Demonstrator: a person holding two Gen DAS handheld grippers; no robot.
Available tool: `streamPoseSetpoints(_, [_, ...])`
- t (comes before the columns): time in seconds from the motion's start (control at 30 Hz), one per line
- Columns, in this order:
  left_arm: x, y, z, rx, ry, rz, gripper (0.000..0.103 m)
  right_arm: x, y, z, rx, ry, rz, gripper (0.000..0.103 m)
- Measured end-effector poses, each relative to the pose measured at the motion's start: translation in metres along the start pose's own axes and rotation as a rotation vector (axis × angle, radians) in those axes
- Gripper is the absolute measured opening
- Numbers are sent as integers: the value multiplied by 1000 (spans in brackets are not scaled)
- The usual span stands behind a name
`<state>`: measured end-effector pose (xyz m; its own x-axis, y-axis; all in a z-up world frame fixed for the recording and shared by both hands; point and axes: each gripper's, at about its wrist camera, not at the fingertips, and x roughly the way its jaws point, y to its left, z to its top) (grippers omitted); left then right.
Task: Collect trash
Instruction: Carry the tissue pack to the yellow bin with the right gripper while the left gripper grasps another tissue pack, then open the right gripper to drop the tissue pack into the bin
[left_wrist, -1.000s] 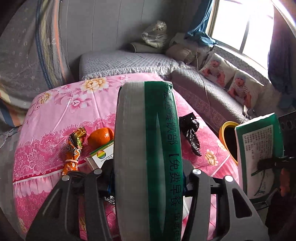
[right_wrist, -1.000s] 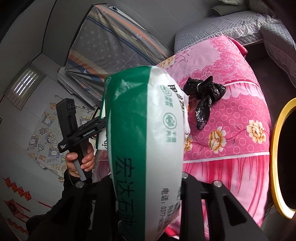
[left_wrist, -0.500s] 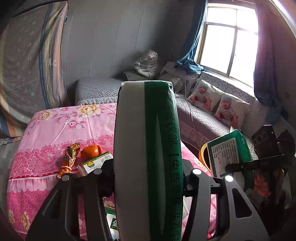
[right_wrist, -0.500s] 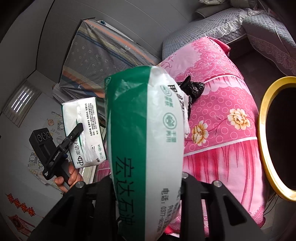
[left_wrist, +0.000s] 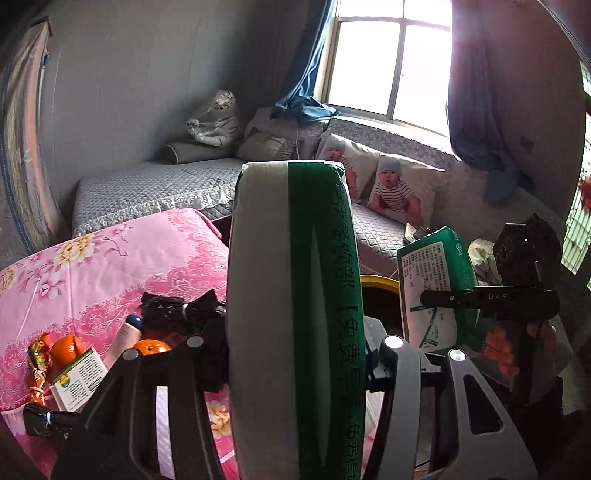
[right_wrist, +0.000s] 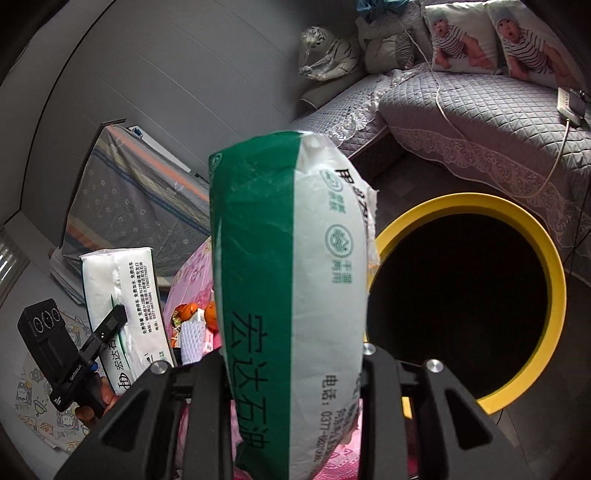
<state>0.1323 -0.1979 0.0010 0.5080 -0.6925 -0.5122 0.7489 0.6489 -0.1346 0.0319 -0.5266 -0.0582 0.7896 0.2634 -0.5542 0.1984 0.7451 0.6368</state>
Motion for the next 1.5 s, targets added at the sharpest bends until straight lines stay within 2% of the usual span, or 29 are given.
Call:
streamPoseSetpoints(0.2, [59,-35,9,38,32,-86,48,2,-46,5,59,-28,-91,25])
streamPoseSetpoints(0.37, [102,-60,11,44,72,-123,48,9,-76,10,98,-31,-146,25])
streamPoseSetpoints(0.53, [140,-77,8,40,111,-140,49,18,-97,9,145,-26,-208,25])
streamPoseSetpoints(0.67, [172,-85,3,24,154,-118,49,24,-115,10,194,-22,-256,25])
streamPoseSetpoints(0.87, [208,-90,-6,11,214,-110,49,26,-126,11,223,-18,-265,25])
streamPoseSetpoints(1.0, [209,-93,-3,3,187,-112,55,24,-122,13,216,-32,-274,27])
streamPoseSetpoints(1.03, [207,-93,0,2,174,-115,60,23,-120,14,213,-36,-290,30])
streamPoseSetpoints(1.07, [204,-93,3,-4,164,-114,74,21,-119,15,216,-44,-306,33])
streamPoseSetpoints(1.13, [198,-88,7,-24,131,-94,86,17,-124,15,234,-64,-330,52])
streamPoseSetpoints(1.2, [192,-82,8,-40,120,-91,86,12,-128,15,256,-81,-335,57])
streamPoseSetpoints(1.37, [162,-61,6,-70,57,-54,88,-5,-127,9,258,-122,-355,58])
streamPoseSetpoints(1.5, [120,-44,7,-77,-21,-12,90,-12,-114,2,216,-148,-350,58])
